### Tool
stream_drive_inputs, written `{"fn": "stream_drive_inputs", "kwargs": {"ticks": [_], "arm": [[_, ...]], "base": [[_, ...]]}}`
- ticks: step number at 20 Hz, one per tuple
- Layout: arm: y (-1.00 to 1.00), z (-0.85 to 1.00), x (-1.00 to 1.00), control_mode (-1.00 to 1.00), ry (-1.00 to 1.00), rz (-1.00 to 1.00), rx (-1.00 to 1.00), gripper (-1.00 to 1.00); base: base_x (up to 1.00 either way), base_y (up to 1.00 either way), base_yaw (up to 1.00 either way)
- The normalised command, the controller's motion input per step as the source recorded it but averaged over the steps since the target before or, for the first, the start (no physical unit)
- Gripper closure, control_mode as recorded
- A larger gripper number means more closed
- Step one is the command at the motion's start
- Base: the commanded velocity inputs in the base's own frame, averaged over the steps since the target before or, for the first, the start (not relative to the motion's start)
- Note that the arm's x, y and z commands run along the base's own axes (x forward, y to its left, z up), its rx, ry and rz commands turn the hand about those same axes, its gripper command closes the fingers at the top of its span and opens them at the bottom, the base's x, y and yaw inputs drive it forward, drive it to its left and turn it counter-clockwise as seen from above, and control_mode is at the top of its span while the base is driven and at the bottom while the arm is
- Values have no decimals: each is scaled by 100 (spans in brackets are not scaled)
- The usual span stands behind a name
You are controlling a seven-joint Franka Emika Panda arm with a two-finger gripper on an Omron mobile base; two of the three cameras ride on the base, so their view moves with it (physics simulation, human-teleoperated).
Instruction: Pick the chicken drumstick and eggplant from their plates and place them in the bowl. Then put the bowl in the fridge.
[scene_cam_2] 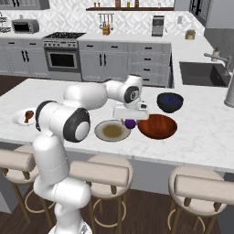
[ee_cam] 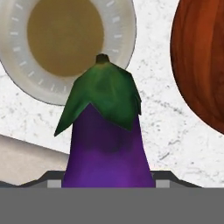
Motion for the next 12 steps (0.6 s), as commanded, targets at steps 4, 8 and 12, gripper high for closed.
{"fn": "stream_drive_inputs", "kwargs": {"ticks": [4, 8, 12], "arm": [[-80, 0, 14, -100, 2, 0, 7, 100], [-72, 0, 36, -100, 2, 0, 6, 100], [-49, 0, 51, -100, 5, 0, 3, 100]], "base": [[0, 0, 0], [0, 0, 0], [0, 0, 0]]}}
